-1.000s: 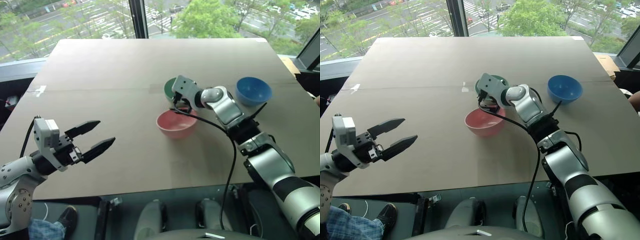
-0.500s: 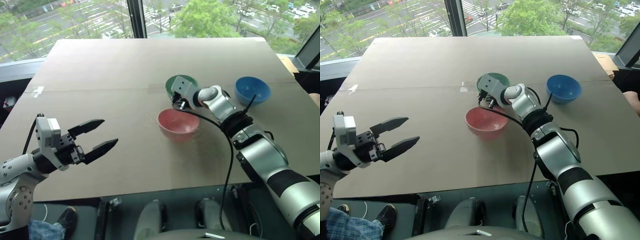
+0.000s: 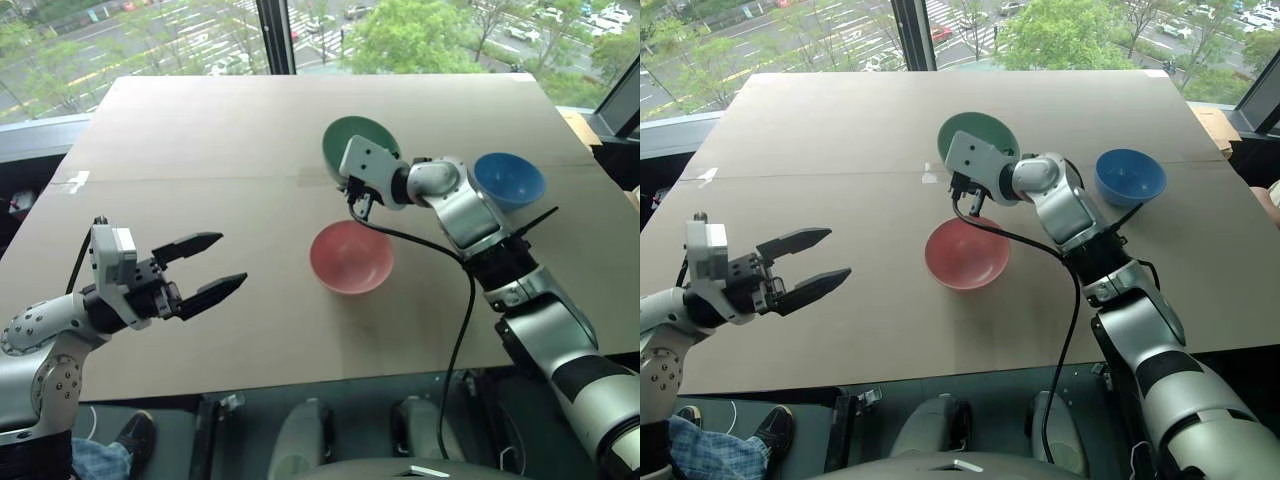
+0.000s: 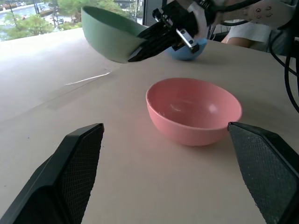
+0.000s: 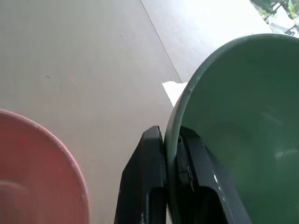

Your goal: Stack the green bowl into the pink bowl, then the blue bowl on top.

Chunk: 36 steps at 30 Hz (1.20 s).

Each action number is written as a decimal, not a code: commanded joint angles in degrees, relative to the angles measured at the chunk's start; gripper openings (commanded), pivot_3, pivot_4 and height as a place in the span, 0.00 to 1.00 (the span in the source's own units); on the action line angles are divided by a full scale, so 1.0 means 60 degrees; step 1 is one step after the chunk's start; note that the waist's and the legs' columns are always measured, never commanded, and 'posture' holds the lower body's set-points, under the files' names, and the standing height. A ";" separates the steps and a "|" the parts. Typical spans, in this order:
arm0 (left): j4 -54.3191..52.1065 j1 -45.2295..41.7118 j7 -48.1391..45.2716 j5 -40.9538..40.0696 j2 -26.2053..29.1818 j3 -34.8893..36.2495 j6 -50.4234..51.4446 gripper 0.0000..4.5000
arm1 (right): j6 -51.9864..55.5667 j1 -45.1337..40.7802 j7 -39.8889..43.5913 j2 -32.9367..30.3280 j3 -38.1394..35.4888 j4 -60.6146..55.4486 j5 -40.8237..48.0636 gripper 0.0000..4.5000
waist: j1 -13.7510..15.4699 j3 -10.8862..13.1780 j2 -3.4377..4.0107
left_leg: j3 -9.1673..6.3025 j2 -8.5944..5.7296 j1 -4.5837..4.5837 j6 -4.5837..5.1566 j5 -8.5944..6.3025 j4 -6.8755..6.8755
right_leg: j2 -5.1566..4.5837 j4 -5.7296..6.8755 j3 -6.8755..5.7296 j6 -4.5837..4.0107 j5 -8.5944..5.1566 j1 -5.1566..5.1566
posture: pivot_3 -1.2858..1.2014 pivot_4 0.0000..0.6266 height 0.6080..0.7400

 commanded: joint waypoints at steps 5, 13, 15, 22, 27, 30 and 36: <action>0.1207 -0.1390 -0.0774 0.0380 0.0339 -0.0876 -0.0379 1.00 | 0.3105 0.1650 0.1824 -0.1913 0.0204 -0.6151 0.1683 0.03 | 0.0096 -0.0007 -0.0012 | -0.0003 0.0001 0.0005 0.0001 0.0000 0.0013 | 0.0001 -0.0003 -0.0008 0.0000 -0.0001 0.0004 | 0.52 0.24 1.00; 0.2308 -0.2672 -0.1470 0.0758 0.0369 -0.1672 -0.0702 1.00 | 0.4731 0.2492 0.1148 -0.2358 0.0797 -0.7643 0.2200 0.03 | 0.0089 -0.0011 -0.0026 | 0.0005 0.0000 0.0019 0.0003 0.0001 0.0034 | 0.0002 0.0004 0.0003 0.0000 0.0000 0.0004 | 0.52 0.24 1.00; 0.2448 -0.2860 -0.1586 0.0794 0.0355 -0.1774 -0.0722 1.00 | 0.4728 0.2460 0.0807 -0.2291 0.0902 -0.7508 0.2116 0.03 | 0.0089 -0.0012 -0.0029 | 0.0007 -0.0001 0.0018 0.0003 0.0001 0.0034 | 0.0002 0.0002 0.0005 0.0000 0.0000 0.0004 | 0.52 0.24 1.00; 0.2875 -0.3220 -0.1882 0.0967 0.0331 -0.1930 -0.0858 1.00 | 0.4250 0.2193 -0.0068 -0.2071 0.1174 -0.7085 0.1799 0.34 | 0.0136 -0.0009 -0.0034 | 0.0005 -0.0004 0.0008 0.0004 0.0000 0.0028 | 0.0004 -0.0001 0.0003 0.0001 -0.0001 0.0002 | 0.52 0.24 1.00; 0.2883 -0.3230 -0.1897 0.0977 0.0300 -0.1947 -0.0941 1.00 | 0.5183 0.1612 -0.0419 -0.2036 0.0038 -0.7205 0.2244 0.60 | 0.0203 -0.0004 -0.0036 | 0.0006 -0.0001 0.0009 0.0004 0.0001 0.0032 | 0.0006 -0.0001 0.0003 0.0001 -0.0001 0.0000 | 0.52 0.24 1.00; 0.2663 -0.3330 -0.1627 0.0760 0.0111 -0.1845 -0.0797 1.00 | 0.5590 0.1327 -0.0223 -0.2458 -0.1045 -0.7012 0.2780 0.60 | 0.0268 -0.0005 -0.0039 | 0.0002 0.0002 0.0009 0.0004 0.0001 0.0034 | 0.0005 -0.0001 0.0002 0.0001 -0.0001 0.0003 | 0.52 0.24 1.00; 0.1938 -0.3828 -0.0686 0.0411 -0.0528 -0.1913 -0.0465 1.00 | 0.3659 0.1647 -0.0526 -0.4432 -0.1666 -0.4165 0.1804 0.60 | 0.0348 0.0000 -0.0069 | 0.0003 -0.0014 0.0002 0.0019 -0.0007 0.0042 | -0.0012 -0.0012 0.0006 0.0001 -0.0001 0.0008 | 0.52 0.24 1.00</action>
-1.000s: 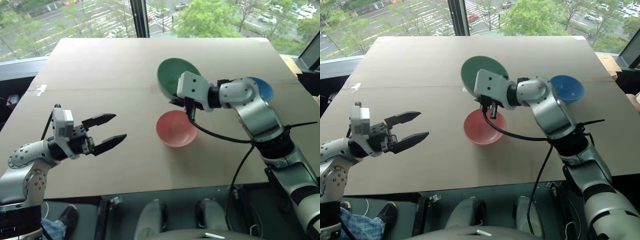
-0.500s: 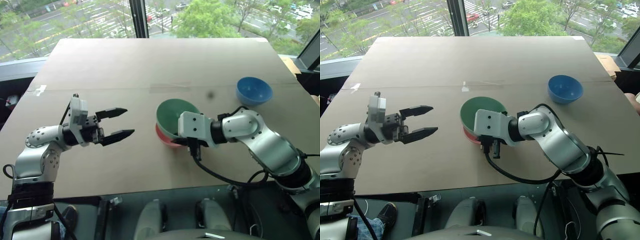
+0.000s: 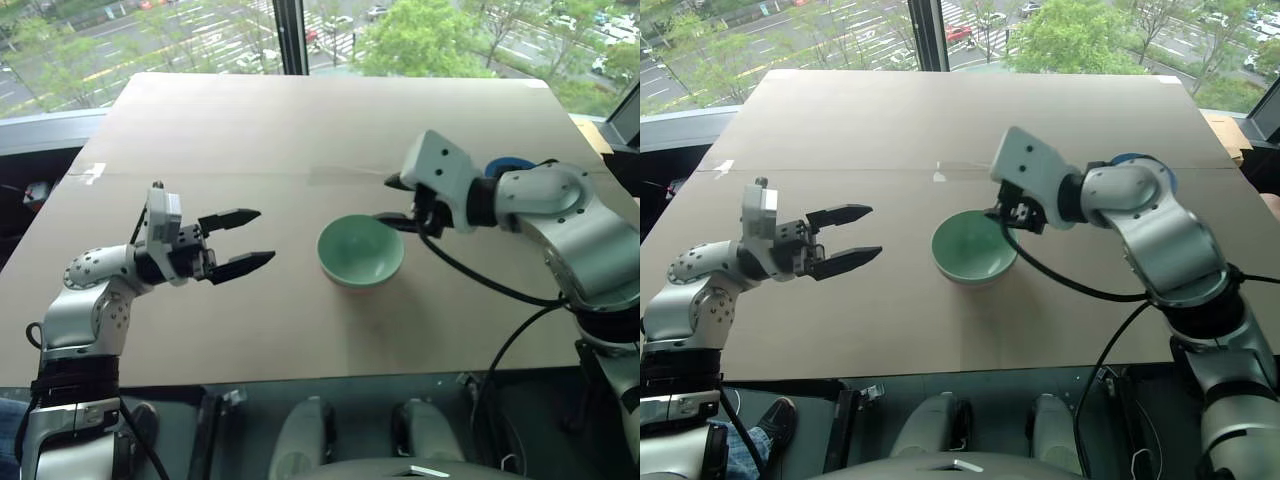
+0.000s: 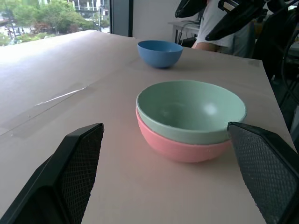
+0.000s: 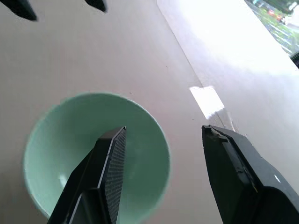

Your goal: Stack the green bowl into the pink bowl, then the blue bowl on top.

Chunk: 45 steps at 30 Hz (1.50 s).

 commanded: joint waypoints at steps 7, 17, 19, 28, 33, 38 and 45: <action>-0.1359 -0.1244 0.1413 -0.0178 -0.0587 -0.0352 0.0598 1.00 | -0.4298 0.0388 -0.0897 -0.0704 -0.0588 0.5710 -0.1406 0.60 | -0.0142 0.0007 -0.0002 | 0.0019 -0.0001 0.0005 -0.0004 0.0003 -0.0008 | 0.0025 0.0007 0.0014 0.0002 0.0001 -0.0005 | 0.52 0.24 1.00; -0.2263 -0.1316 0.1539 -0.0206 -0.0597 -0.0887 0.1107 1.00 | -0.7714 -0.0750 -0.1911 0.0174 -0.0502 1.2294 -0.2364 0.60 | -0.0149 0.0027 0.0007 | 0.0033 0.0010 0.0008 -0.0006 0.0004 -0.0013 | 0.0024 -0.0008 0.0029 0.0004 0.0002 -0.0004 | 0.52 0.24 1.00; -0.2245 -0.1313 0.1502 -0.0185 -0.0578 -0.0888 0.1110 1.00 | -0.8210 -0.1038 -0.2062 0.0318 -0.0507 1.3107 -0.2519 0.49 | -0.0166 0.0033 0.0013 | 0.0039 0.0005 0.0011 -0.0008 0.0005 -0.0013 | 0.0026 -0.0008 0.0031 0.0004 0.0002 -0.0004 | 0.52 0.24 1.00; -0.2153 -0.1230 0.1447 -0.0318 -0.0466 -0.0674 0.1166 1.00 | -0.9130 -0.1649 -0.1850 0.0634 -0.0524 1.4033 -0.2846 0.00 | -0.0194 0.0036 0.0018 | 0.0039 0.0017 0.0018 -0.0012 0.0007 -0.0009 | 0.0025 -0.0003 0.0034 0.0005 0.0003 -0.0002 | 0.52 0.24 1.00; -0.1974 -0.1147 0.1334 -0.0170 -0.0309 -0.0679 0.0978 1.00 | -0.9180 -0.1508 -0.1428 0.0576 -0.0428 1.2877 -0.3055 0.00 | -0.0180 0.0049 0.0036 | 0.0038 0.0015 0.0016 -0.0015 0.0009 -0.0011 | 0.0025 0.0000 0.0032 0.0006 0.0003 -0.0002 | 0.52 0.24 1.00; -0.1734 -0.0862 0.1086 -0.0082 -0.0062 -0.0570 0.0799 1.00 | -0.7325 0.0089 0.0649 0.0206 -0.0497 0.7536 -0.2175 0.00 | -0.0159 0.0053 0.0044 | 0.0032 0.0020 0.0014 -0.0016 0.0009 -0.0020 | 0.0026 0.0010 0.0027 0.0006 0.0003 -0.0004 | 0.52 0.24 1.00; -0.1071 -0.0136 0.0773 0.0378 0.0417 -0.0333 0.0396 1.00 | -0.3402 0.1403 0.1907 -0.0051 -0.0192 0.0092 -0.0707 0.00 | -0.0112 0.0070 0.0060 | 0.0011 0.0021 -0.0004 -0.0016 0.0008 -0.0014 | 0.0020 0.0010 0.0006 0.0009 0.0002 -0.0003 | 0.52 0.24 1.00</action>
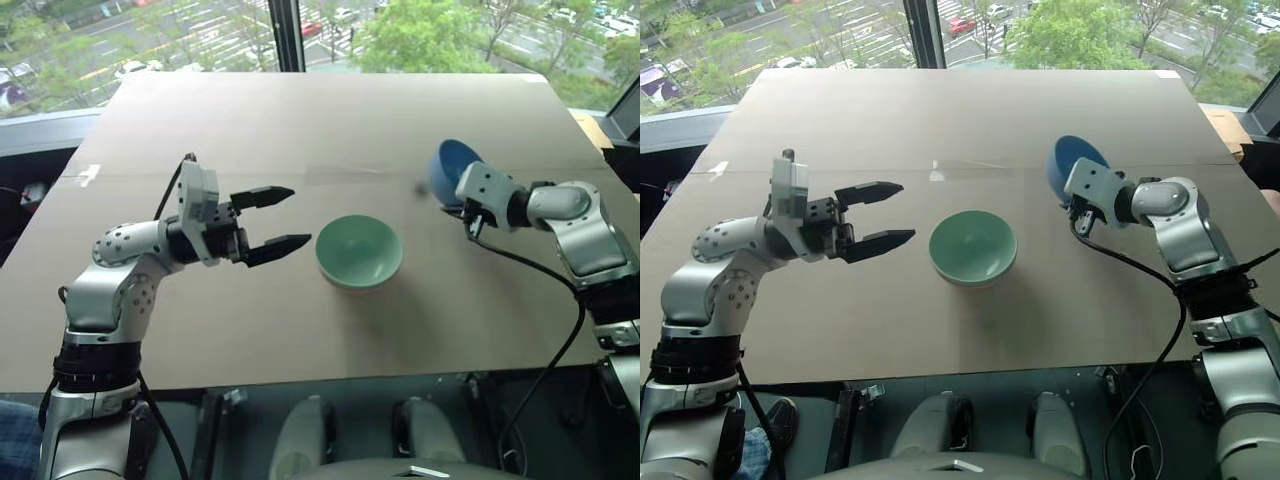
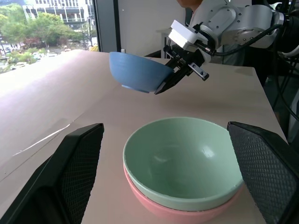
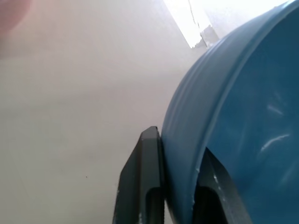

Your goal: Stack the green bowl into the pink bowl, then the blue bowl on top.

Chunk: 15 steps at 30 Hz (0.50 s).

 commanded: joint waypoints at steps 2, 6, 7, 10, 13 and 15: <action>0.0894 0.0242 -0.0367 0.0468 0.0356 0.0331 -0.0711 1.00 | 0.2504 -0.0288 0.0294 0.0111 0.0349 -0.4060 0.0971 0.00 | -0.0009 -0.0003 -0.0006 | 0.0000 0.0003 0.0007 -0.0001 0.0000 0.0008 | 0.0006 -0.0003 -0.0001 0.0000 0.0000 -0.0001 | 0.52 0.24 1.00; 0.1674 0.0294 -0.0760 0.0836 0.0516 0.0276 -0.1297 1.00 | 0.3622 -0.0481 0.0025 0.0206 0.0792 -0.5166 0.1197 0.00 | 0.0051 -0.0017 -0.0039 | -0.0010 0.0001 0.0021 -0.0007 0.0004 0.0022 | 0.0008 0.0005 -0.0005 -0.0003 -0.0001 0.0012 | 0.52 0.24 1.00; 0.1974 0.0249 -0.0855 0.0920 0.0576 0.0283 -0.1409 1.00 | 0.3795 -0.0527 -0.0075 0.0252 0.0971 -0.5344 0.1177 0.00 | 0.0067 -0.0013 -0.0048 | -0.0011 0.0000 0.0020 -0.0006 0.0004 0.0028 | 0.0005 0.0005 -0.0004 -0.0004 -0.0001 0.0012 | 0.52 0.24 1.00; 0.2745 0.0065 -0.1129 0.1182 0.0746 0.0258 -0.1804 1.00 | 0.3878 -0.0633 -0.0359 0.0305 0.1456 -0.5512 0.0941 0.00 | 0.0060 -0.0015 -0.0052 | -0.0009 -0.0009 0.0015 0.0001 0.0002 0.0035 | -0.0004 0.0004 0.0000 -0.0005 0.0000 0.0008 | 0.52 0.24 1.00; 0.3055 -0.0086 -0.1307 0.1249 0.0766 0.0225 -0.1997 1.00 | 0.3991 -0.0725 -0.0606 0.0477 0.1777 -0.5529 0.0933 0.00 | 0.0060 -0.0016 -0.0053 | -0.0009 -0.0011 0.0010 0.0000 0.0002 0.0026 | 0.0004 0.0007 -0.0002 -0.0005 0.0000 0.0000 | 0.52 0.24 1.00; 0.3145 -0.0173 -0.1380 0.1209 0.0759 0.0231 -0.1981 1.00 | 0.4131 -0.0820 -0.0752 0.0640 0.1894 -0.5544 0.0986 0.19 | 0.0048 -0.0015 -0.0054 | -0.0008 -0.0012 0.0006 0.0000 0.0002 0.0018 | 0.0010 0.0005 -0.0006 -0.0005 0.0000 -0.0002 | 0.52 0.24 1.00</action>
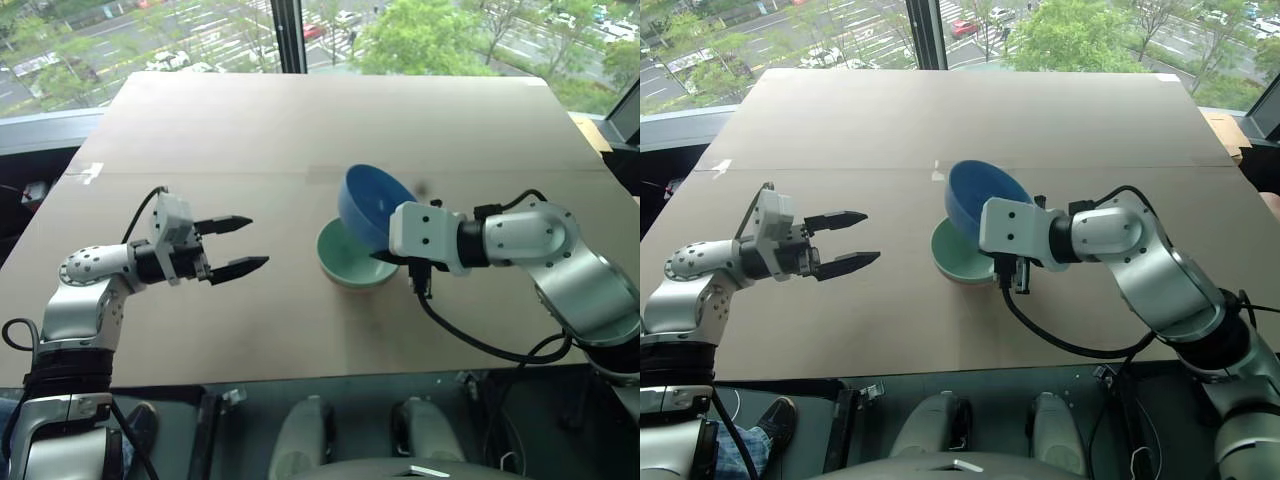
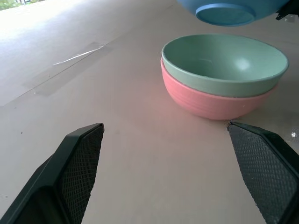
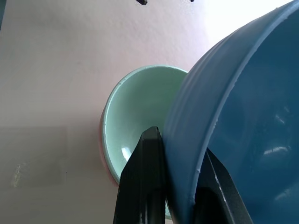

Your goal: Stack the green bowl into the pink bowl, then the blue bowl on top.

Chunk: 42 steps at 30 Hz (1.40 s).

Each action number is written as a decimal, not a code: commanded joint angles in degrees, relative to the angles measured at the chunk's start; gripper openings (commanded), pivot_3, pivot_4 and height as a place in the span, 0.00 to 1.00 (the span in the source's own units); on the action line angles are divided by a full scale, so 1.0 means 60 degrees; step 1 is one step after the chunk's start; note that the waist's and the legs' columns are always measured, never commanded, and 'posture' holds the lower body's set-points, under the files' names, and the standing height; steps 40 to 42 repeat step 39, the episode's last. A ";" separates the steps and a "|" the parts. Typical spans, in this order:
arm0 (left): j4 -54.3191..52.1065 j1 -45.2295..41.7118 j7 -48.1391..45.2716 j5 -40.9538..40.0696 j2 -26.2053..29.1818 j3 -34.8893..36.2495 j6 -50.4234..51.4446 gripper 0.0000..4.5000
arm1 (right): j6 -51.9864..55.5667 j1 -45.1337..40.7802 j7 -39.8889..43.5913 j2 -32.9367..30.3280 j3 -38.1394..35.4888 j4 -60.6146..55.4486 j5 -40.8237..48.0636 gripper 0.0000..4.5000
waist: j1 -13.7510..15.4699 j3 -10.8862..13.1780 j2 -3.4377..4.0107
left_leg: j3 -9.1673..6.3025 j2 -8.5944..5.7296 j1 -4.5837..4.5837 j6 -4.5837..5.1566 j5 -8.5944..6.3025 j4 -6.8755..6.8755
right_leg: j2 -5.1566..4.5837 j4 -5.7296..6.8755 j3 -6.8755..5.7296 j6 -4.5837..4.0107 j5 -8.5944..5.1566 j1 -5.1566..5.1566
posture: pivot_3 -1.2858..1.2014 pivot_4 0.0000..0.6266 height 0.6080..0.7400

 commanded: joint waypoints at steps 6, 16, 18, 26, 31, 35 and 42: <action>0.0129 -0.0392 -0.0356 -0.0129 0.0038 0.0143 -0.0138 1.00 | 0.0337 -0.0602 -0.0281 0.0148 0.0110 -0.0307 0.0097 0.60 | -0.0049 0.0000 -0.0002 | 0.0003 0.0001 -0.0002 0.0000 0.0000 0.0001 | -0.0001 0.0000 0.0001 0.0001 0.0001 0.0001 | 0.52 0.24 1.00; -0.0997 0.0414 0.0744 -0.0082 -0.0150 0.0330 0.0353 1.00 | 0.2494 0.1005 -0.1057 0.1076 -0.3753 -0.0635 0.2289 0.86 | -0.0007 -0.0011 -0.0024 | -0.0012 0.0011 -0.0005 0.0002 -0.0001 -0.0007 | -0.0006 0.0007 -0.0005 0.0001 0.0001 0.0011 | 0.52 0.24 1.00; -0.1323 0.0782 0.1128 0.0007 -0.0260 0.0415 0.0226 1.00 | 0.1539 0.2271 -0.1351 0.1030 -0.4491 -0.0241 0.2125 0.86 | 0.0019 -0.0015 -0.0030 | -0.0011 0.0008 -0.0007 0.0010 -0.0006 -0.0009 | -0.0013 0.0007 -0.0007 0.0001 0.0001 0.0015 | 0.52 0.24 1.00; -0.3527 0.2865 0.2208 -0.0804 -0.0750 0.1198 0.0741 1.00 | -0.4358 0.6722 -0.0934 0.1735 -0.7239 0.1198 0.2453 0.86 | 0.0053 -0.0006 -0.0017 | 0.0012 0.0012 0.0020 0.0017 -0.0011 -0.0007 | -0.0016 -0.0005 0.0021 0.0004 -0.0001 0.0017 | 0.52 0.24 1.00; -0.4549 0.3996 0.2642 -0.1117 -0.0981 0.1599 0.0901 1.00 | -0.5185 0.8187 -0.0394 0.1727 -0.8030 0.1562 0.3322 0.86 | 0.0013 -0.0008 -0.0018 | 0.0014 0.0025 0.0052 0.0006 -0.0005 -0.0006 | -0.0007 0.0007 0.0032 0.0002 0.0001 0.0035 | 0.52 0.24 1.00; -0.4893 0.4549 0.2889 -0.1028 -0.1213 0.1624 0.0740 1.00 | -0.6180 0.8904 0.0340 0.1521 -0.8062 0.2098 0.3449 0.86 | 0.0031 -0.0008 -0.0016 | 0.0008 0.0023 0.0127 0.0012 -0.0009 -0.0009 | -0.0015 -0.0004 0.0034 -0.0005 -0.0002 0.0113 | 0.52 0.24 1.00; -0.5209 0.4802 0.2949 -0.1221 -0.1337 0.1681 0.0724 1.00 | -0.6753 0.9062 0.0374 0.1378 -0.7953 0.2613 0.3375 0.86 | 0.0030 -0.0007 -0.0015 | 0.0012 0.0023 0.0158 0.0022 -0.0016 -0.0014 | -0.0025 -0.0009 0.0039 -0.0039 -0.0022 0.0141 | 0.52 0.24 1.00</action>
